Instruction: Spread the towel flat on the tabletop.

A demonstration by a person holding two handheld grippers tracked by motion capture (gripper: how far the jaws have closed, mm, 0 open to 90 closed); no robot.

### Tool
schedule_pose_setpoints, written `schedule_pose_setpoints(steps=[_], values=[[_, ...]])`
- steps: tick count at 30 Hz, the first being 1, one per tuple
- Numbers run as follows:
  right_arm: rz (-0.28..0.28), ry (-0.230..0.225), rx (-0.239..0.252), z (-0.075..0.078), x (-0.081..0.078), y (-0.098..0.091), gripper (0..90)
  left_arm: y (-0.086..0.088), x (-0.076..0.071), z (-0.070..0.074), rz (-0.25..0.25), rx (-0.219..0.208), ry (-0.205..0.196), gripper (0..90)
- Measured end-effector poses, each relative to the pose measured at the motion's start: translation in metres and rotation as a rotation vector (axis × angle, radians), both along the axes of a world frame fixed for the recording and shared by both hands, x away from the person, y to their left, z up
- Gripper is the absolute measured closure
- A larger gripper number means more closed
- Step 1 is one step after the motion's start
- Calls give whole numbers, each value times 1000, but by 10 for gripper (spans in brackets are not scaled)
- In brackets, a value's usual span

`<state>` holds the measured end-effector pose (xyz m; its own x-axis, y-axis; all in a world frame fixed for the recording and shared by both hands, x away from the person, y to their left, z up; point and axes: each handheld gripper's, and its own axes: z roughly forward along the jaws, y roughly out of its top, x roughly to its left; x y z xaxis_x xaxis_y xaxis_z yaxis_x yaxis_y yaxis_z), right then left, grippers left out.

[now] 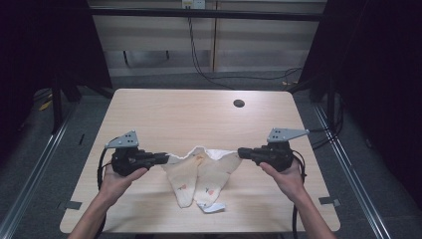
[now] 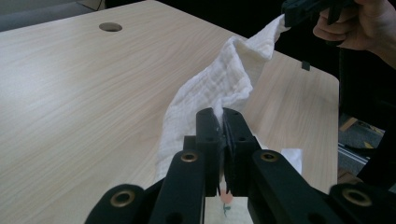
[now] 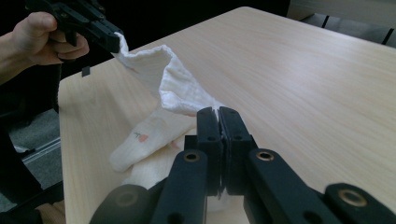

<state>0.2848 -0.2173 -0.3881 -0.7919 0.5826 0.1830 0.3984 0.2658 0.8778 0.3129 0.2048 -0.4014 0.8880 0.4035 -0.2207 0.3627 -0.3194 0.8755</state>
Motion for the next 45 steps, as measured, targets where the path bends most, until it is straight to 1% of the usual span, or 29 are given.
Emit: schedule_pose_setpoints(steps=[1, 3, 4, 7, 8, 9, 11, 12, 14, 15, 19, 22, 23, 24, 25, 27, 31, 32, 33, 34, 35, 37, 38, 39, 40, 41, 42, 44, 45], values=[[2, -6, 5, 5, 2, -1, 881, -1, 2, 2, -3, 6, 3, 866], [0, -8, -1, 9, 4, -2, 881, -2, 3, 5, 3, 5, 1, 867], [0, -9, 7, 11, 5, -3, 881, -1, 3, 6, 4, -6, -1, 866], [-3, -13, 30, 16, 7, -6, 881, 3, 5, 9, 18, -11, -9, 867], [-3, -13, 30, 16, 7, -6, 881, 3, 5, 9, 18, -11, -9, 866], [-11, -16, 30, 20, 7, -8, 881, 6, 5, 12, 28, -5, -24, 867], [-16, -23, 22, 23, 8, -10, 881, 7, 6, 12, 33, -4, -23, 867], [-21, -30, 33, 27, 8, -12, 881, 8, 6, 13, 39, -6, -23, 866], [-19, -34, 33, 29, 9, -13, 881, 10, 6, 16, 42, -10, -31, 867], [-18, -38, 32, 33, 9, -14, 881, 11, 6, 20, 40, -19, -39, 867], [-22, -50, 33, 41, 9, -16, 881, 12, 7, 30, 32, -23, -56, 867], [-23, -52, 34, 45, 9, -17, 881, 13, 6, 35, 34, -29, -63, 868], [-24, -58, 41, 48, 9, -18, 882, 14, 6, 40, 34, -27, -78, 867], [-24, -58, 41, 48, 9, -18, 882, 14, 6, 40, 34, -27, -78, 868], [-25, -66, 48, 51, 8, -20, 882, 15, 5, 45, 39, -39, -83, 868], [-24, -72, 61, 55, 7, -21, 881, 17, 5, 50, 39, -43, -96, 867], [-23, -84, 68, 63, 4, -24, 882, 19, 2, 59, 40, -52, -111, 868], [-23, -88, 70, 66, 2, -25, 882, 19, 2, 59, 40, -52, -111, 867], [-30, -89, 74, 68, 1, -25, 882, 20, -1, 65, 33, -61, -121, 868], [-30, -89, 74, 68, 1, -25, 882, 20, -1, 65, 33, -61, -121, 867], [-34, -92, 72, 75, -4, -24, 882, 20, -4, 70, 33, -65, -133, 868], [-22, -103, 75, 82, -9, -22, 883, 20, -8, 75, 24, -61, -150, 867], [-22, -108, 68, 86, -12, -22, 883, 20, -8, 75, 24, -61, -150, 867], [-23, -116, 64, 89, -14, -22, 883, 19, -12, 80, 13, -62, -164, 867], [-23, -116, 64, 89, -14, -22, 883, 19, -12, 80, 13, -62, -164, 867], [-19, -125, 65, 96, -17, -23, 883, 18, -16, 85, 29, -32, -180, 867], [-18, -130, 65, 98, -20, -24, 883, 18, -16, 85, 29, -32, -180, 867], [-11, -134, 69, 101, -22, -25, 883, 18, -23, 90, 14, -33, -197, 868], [7, -141, 69, 106, -29, -24, 883, 19, -28, 94, 13, -31, -206, 867]])
